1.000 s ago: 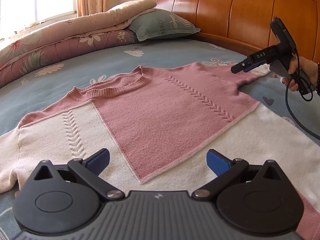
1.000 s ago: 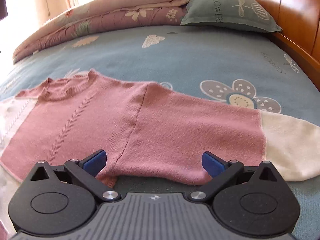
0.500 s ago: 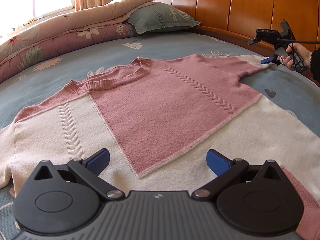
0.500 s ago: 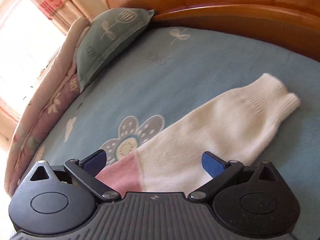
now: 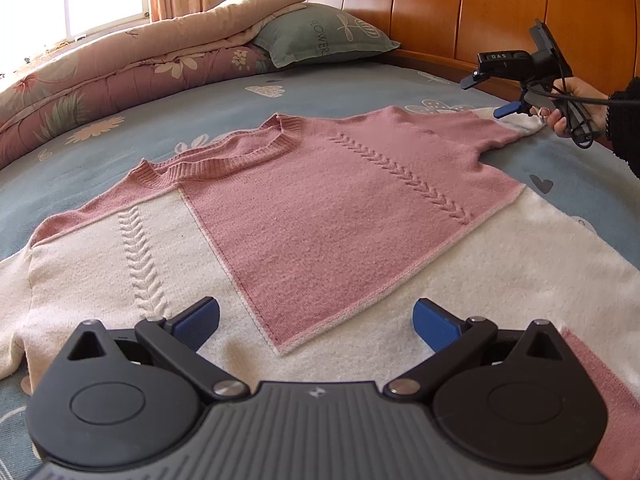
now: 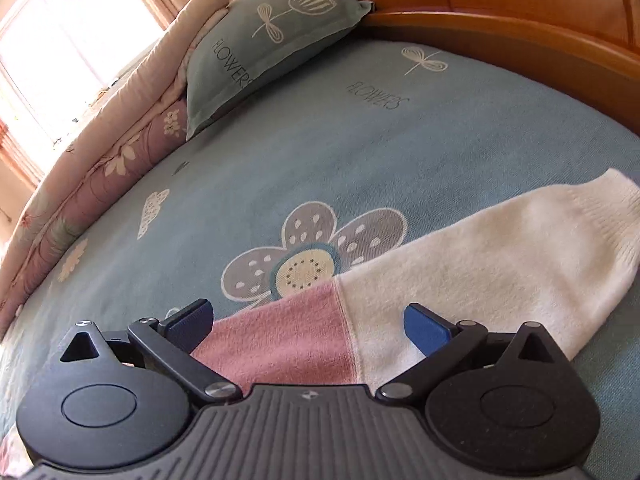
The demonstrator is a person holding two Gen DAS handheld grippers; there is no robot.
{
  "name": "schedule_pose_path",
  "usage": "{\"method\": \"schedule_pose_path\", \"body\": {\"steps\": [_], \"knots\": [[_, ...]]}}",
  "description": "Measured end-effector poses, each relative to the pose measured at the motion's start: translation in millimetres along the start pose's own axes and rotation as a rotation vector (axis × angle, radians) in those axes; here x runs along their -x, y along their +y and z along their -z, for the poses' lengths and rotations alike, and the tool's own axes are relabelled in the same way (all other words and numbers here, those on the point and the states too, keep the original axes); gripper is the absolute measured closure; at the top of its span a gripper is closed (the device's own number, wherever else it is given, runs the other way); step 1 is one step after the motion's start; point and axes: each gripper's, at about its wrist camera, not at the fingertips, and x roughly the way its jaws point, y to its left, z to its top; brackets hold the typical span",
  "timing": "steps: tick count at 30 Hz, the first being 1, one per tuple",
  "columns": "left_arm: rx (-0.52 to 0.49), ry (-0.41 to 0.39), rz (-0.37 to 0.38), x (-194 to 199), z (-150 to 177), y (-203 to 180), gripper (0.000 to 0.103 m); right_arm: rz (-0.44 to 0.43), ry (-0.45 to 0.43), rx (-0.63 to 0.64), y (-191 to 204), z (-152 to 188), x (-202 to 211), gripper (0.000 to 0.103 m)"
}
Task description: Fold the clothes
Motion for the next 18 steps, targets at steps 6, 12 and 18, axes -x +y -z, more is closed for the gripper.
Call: {"method": "schedule_pose_path", "body": {"steps": [6, 12, 18], "knots": [[0.008, -0.004, 0.0, 2.5, -0.8, 1.5, 0.001, 0.004, 0.106, 0.226, 44.4, 33.0, -5.6, 0.0], [0.013, -0.025, 0.006, 7.7, -3.2, 2.9, 0.001, 0.05, 0.178, 0.258, 38.8, 27.7, 24.2, 0.0], [0.002, -0.024, -0.002, 3.5, -1.8, 3.2, 0.001, 0.185, 0.027, 0.017, -26.3, -20.6, 29.5, 0.0]]}}
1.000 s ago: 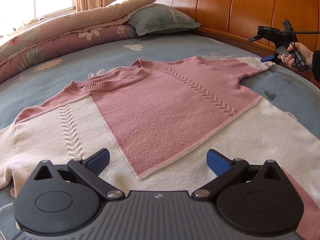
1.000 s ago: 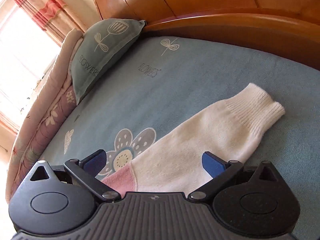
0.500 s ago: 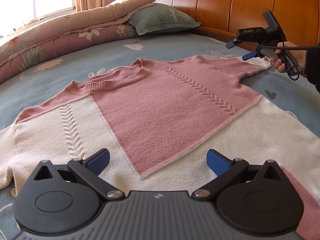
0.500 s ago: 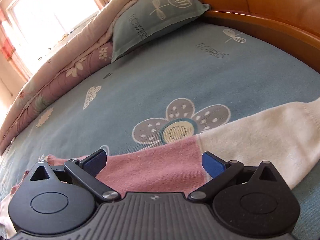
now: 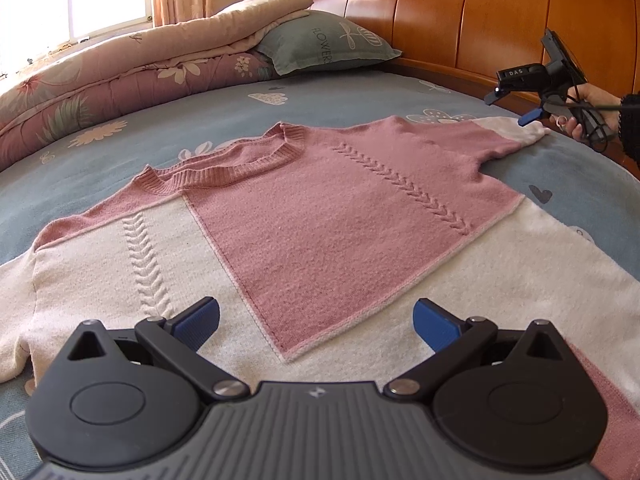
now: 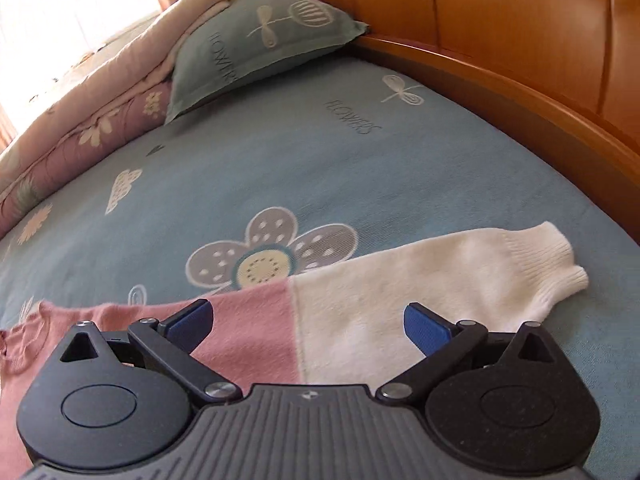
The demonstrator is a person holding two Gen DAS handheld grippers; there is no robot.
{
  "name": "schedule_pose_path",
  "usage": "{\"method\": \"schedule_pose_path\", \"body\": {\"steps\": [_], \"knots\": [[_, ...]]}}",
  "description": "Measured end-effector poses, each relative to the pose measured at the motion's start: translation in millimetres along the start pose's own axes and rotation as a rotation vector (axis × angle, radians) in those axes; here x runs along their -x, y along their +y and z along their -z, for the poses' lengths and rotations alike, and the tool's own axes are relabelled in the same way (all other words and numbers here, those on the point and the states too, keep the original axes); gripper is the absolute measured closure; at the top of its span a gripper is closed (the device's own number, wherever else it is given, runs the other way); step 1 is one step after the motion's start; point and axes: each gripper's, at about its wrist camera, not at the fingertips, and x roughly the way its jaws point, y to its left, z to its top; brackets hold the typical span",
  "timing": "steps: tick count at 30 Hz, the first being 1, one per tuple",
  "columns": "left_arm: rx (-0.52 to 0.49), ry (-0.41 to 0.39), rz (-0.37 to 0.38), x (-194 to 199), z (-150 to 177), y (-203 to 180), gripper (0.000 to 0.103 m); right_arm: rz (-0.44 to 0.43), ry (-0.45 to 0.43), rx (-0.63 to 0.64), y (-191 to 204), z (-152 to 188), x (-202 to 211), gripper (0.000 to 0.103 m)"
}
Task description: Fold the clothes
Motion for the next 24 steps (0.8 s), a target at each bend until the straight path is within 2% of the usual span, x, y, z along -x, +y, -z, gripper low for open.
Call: {"method": "schedule_pose_path", "body": {"steps": [6, 9, 10, 12, 15, 18, 21, 24], "knots": [[0.03, 0.012, 0.0, -6.5, 2.0, 5.5, 0.001, 0.048, -0.07, 0.048, -31.3, -3.0, -24.2, 0.0], [0.033, 0.017, -0.001, -7.6, 2.9, 6.2, 0.001, 0.074, -0.112, -0.044, -48.7, -13.6, -12.8, 0.0], [0.031, 0.017, 0.002, -7.4, 2.9, 5.6, 0.001, 0.059, -0.14, -0.083, -53.6, -15.3, -6.5, 0.0], [0.027, 0.014, 0.006, -7.6, 3.0, 4.5, 0.001, 0.016, -0.132, -0.083, -59.5, -16.9, -4.9, 0.0], [0.028, 0.019, 0.008, -8.9, 3.4, 3.9, 0.001, 0.105, -0.088, -0.034, -66.7, -16.3, -16.7, 0.0], [0.031, 0.02, 0.003, -9.4, 3.9, 4.1, 0.001, 0.211, -0.188, -0.096, -66.6, -13.8, -4.5, 0.0], [0.029, 0.02, 0.002, -8.8, 4.1, 4.1, 0.001, 0.165, -0.205, -0.051, -57.9, -12.1, 2.5, 0.0], [0.026, 0.026, 0.002, -10.4, 4.3, 3.7, 0.001, 0.15, -0.148, -0.019, -58.7, -15.1, -8.6, 0.0]]}}
